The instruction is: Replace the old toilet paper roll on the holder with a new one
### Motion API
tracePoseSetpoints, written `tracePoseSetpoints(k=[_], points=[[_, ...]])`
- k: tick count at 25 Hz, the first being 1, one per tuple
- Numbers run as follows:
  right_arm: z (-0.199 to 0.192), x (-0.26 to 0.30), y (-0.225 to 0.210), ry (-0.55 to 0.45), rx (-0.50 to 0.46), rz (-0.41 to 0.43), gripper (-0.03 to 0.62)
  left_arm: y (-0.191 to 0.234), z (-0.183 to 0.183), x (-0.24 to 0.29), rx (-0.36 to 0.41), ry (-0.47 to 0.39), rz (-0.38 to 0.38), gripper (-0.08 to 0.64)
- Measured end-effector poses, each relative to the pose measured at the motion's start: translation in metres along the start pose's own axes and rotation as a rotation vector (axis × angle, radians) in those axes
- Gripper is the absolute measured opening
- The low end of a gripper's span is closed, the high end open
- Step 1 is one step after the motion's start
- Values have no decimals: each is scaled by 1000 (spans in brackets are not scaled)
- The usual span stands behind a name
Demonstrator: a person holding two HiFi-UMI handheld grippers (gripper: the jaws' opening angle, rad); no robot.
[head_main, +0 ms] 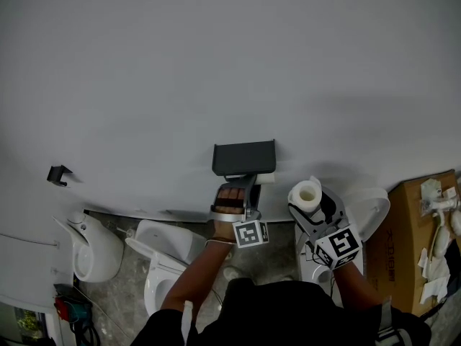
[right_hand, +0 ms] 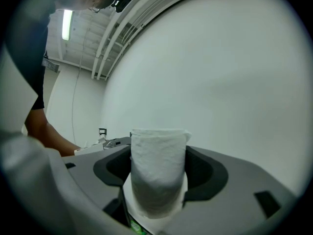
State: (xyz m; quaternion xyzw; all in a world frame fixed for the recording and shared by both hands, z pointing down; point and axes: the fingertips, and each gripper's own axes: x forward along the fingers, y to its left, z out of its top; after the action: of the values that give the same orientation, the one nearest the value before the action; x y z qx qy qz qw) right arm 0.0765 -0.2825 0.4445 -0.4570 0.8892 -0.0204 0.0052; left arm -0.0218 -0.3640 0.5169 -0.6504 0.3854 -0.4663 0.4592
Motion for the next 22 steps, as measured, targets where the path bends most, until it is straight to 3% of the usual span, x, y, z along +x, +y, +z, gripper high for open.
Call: tracePoseSetpoints(k=[9,13,18,22], points=[[-11,-34,-29,7,-6,-83,305,-12,57,12,35,-61,8,176],[-13,-51,-38,9,-4,-127,305,-6,88,6,-15,-131,26,176],[-14,-72,-51,8,-5,-184,305,10,114,-9,-190,-225,15,176],[-15,-81,-52,9,-5,-204,305,27,119,-29,-458,-319,-20,176]])
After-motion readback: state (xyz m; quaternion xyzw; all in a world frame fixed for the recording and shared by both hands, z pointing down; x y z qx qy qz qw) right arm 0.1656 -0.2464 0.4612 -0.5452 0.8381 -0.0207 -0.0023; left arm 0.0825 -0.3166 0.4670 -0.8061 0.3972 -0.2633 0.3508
